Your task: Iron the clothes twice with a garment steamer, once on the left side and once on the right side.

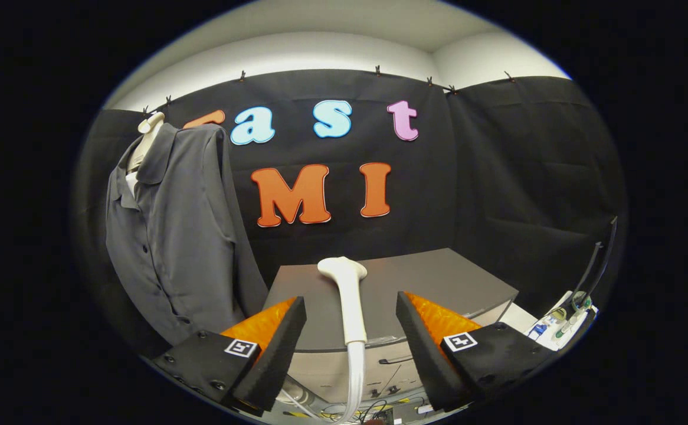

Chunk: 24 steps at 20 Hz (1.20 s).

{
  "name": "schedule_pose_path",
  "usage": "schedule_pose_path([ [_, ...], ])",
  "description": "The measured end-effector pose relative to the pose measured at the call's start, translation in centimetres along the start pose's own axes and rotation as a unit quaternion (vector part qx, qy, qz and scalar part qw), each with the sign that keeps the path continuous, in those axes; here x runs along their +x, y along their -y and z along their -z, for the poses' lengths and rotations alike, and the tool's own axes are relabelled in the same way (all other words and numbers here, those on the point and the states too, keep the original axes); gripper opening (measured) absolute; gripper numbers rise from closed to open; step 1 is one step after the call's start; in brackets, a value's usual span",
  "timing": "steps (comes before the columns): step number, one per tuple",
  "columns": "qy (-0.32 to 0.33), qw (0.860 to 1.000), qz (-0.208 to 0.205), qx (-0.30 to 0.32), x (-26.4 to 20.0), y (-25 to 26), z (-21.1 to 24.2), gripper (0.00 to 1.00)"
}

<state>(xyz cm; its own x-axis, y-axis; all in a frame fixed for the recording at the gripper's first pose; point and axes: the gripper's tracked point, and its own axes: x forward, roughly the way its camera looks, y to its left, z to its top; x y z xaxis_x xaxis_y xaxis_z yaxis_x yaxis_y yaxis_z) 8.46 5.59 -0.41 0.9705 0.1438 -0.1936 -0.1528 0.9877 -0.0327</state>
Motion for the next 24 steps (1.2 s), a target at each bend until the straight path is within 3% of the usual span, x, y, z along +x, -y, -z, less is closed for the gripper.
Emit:
schedule_pose_path([
  [5,-0.058,0.998,-0.023,-0.004,6.2,-1.4,-0.6,0.99],
  [12,-0.158,0.987,-0.017,0.005,15.3,0.3,2.1,0.98],
  [19,-0.23,0.973,-0.026,0.002,21.3,1.4,4.0,0.98],
  [24,-0.275,0.96,-0.051,0.008,22.8,0.8,6.7,0.99],
])
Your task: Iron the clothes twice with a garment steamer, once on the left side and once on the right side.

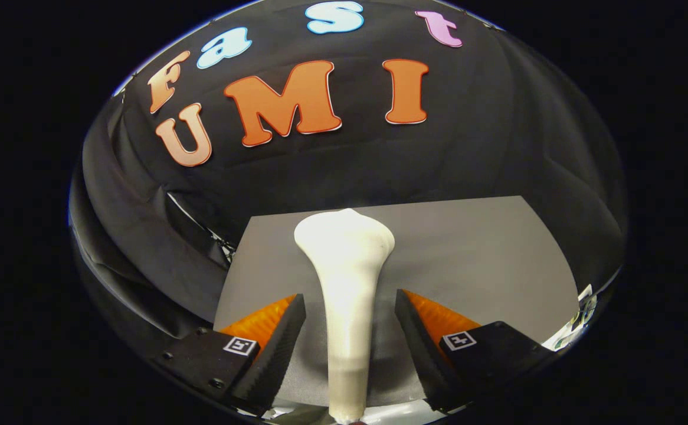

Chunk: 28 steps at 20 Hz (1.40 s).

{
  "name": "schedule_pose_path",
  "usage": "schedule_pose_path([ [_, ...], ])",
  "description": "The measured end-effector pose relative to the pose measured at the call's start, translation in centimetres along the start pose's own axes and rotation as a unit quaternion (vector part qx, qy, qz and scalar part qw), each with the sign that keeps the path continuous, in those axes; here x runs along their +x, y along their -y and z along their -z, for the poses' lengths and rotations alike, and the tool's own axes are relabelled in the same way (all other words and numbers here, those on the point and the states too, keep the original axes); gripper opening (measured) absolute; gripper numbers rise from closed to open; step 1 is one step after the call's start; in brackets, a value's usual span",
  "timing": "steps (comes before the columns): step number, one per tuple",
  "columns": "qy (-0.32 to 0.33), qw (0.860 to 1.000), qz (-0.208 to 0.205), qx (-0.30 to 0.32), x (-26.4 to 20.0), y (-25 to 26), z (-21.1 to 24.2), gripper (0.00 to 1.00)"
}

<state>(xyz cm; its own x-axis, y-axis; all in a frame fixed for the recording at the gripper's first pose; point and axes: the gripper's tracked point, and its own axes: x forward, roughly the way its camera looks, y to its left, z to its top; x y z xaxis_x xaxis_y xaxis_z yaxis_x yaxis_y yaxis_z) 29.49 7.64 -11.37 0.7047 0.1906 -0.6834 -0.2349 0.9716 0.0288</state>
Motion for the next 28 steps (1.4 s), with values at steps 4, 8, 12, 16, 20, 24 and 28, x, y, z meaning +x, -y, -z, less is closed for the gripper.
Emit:
schedule_pose_path([
  [4,-0.025,1.0,-0.011,-0.011,1.4,-0.4,0.7,0.98],
  [8,-0.041,0.999,-0.009,-0.014,2.2,-0.8,1.3,0.89],
  [12,-0.048,0.999,-0.005,0.001,1.9,-0.6,2.0,0.77],
  [16,-0.051,0.998,0.019,0.02,1.3,0.4,2.0,0.54],
  [20,-0.042,0.997,0.032,0.048,1.6,0.4,2.5,0.47],
  [24,-0.019,0.997,0.04,0.067,0.3,0.3,2.5,0.38],
  [28,0.016,0.997,0.052,0.048,-3.7,-0.8,3.0,0.38],
])
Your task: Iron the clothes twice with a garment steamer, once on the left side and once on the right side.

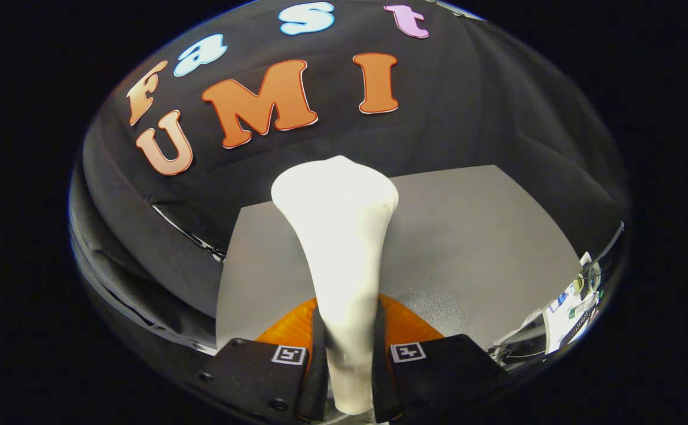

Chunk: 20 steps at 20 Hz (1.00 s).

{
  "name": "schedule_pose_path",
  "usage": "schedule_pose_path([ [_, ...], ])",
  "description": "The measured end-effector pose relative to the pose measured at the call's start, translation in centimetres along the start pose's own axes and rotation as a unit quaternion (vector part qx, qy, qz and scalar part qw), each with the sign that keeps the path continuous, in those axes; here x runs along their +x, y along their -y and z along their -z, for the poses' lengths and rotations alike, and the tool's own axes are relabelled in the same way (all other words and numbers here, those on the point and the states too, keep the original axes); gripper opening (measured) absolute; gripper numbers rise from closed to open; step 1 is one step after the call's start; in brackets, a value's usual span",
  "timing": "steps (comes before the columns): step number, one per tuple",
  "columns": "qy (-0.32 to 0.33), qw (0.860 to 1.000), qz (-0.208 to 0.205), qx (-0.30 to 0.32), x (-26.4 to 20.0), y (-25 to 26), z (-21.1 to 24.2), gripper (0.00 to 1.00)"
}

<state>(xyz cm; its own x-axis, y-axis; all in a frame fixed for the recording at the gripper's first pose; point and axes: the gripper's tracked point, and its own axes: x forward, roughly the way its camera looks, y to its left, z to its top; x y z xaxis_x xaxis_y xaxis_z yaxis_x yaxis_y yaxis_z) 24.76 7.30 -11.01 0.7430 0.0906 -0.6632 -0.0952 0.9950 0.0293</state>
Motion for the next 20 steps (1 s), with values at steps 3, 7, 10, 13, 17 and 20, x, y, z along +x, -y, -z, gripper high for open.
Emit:
schedule_pose_path([
  [3,0.036,0.999,0.009,0.009,-2.5,-1.0,-1.6,0.38],
  [7,0.073,0.997,0.011,0.02,-6.9,-3.0,-2.5,0.38],
  [10,0.108,0.994,-0.002,0.028,-10.6,-5.4,-2.8,0.38],
  [13,0.132,0.991,-0.016,0.033,-13.9,-7.9,-2.9,0.38],
  [17,0.166,0.986,-0.021,0.02,-18.9,-11.6,-2.7,0.38],
  [20,0.193,0.981,-0.024,-0.002,-21.5,-14.6,-2.6,0.38],
])
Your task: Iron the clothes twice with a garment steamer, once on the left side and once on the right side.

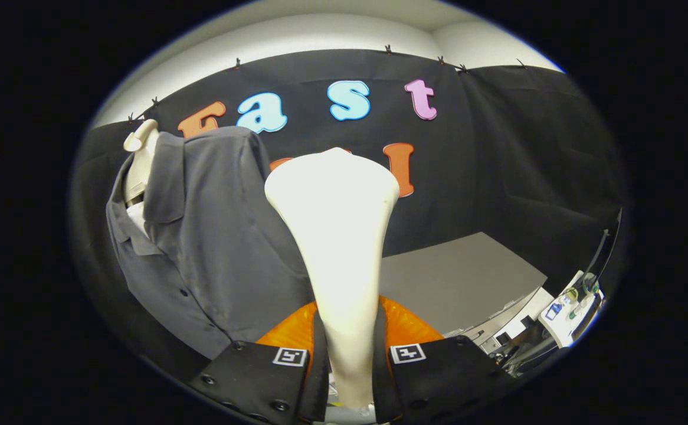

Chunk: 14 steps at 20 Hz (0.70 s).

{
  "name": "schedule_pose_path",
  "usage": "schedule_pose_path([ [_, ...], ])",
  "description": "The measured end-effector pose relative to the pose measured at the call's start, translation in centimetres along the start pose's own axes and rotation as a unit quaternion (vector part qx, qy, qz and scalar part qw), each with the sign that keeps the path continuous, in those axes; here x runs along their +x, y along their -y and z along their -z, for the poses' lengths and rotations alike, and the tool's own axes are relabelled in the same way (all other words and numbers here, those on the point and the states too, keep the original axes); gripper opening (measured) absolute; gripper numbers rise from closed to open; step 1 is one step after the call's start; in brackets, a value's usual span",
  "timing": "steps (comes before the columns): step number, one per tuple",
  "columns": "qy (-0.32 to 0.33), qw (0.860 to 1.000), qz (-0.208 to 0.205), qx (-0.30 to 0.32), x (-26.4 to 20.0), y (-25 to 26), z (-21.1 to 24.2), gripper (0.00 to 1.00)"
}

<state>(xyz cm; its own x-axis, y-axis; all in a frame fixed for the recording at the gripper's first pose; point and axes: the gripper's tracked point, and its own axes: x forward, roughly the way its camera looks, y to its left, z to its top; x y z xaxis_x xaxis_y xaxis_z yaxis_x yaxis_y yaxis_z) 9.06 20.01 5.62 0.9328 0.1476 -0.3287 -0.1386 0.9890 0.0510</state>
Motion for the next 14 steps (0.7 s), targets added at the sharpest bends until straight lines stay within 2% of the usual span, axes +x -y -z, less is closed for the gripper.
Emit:
schedule_pose_path([
  [5,0.015,0.999,-0.031,0.002,-1.9,-5.1,-0.7,0.38],
  [11,0.011,0.999,-0.05,-0.006,-1.6,-9.8,-0.3,0.37],
  [14,0.005,0.999,-0.047,-0.014,-0.8,-11.0,0.5,0.38],
])
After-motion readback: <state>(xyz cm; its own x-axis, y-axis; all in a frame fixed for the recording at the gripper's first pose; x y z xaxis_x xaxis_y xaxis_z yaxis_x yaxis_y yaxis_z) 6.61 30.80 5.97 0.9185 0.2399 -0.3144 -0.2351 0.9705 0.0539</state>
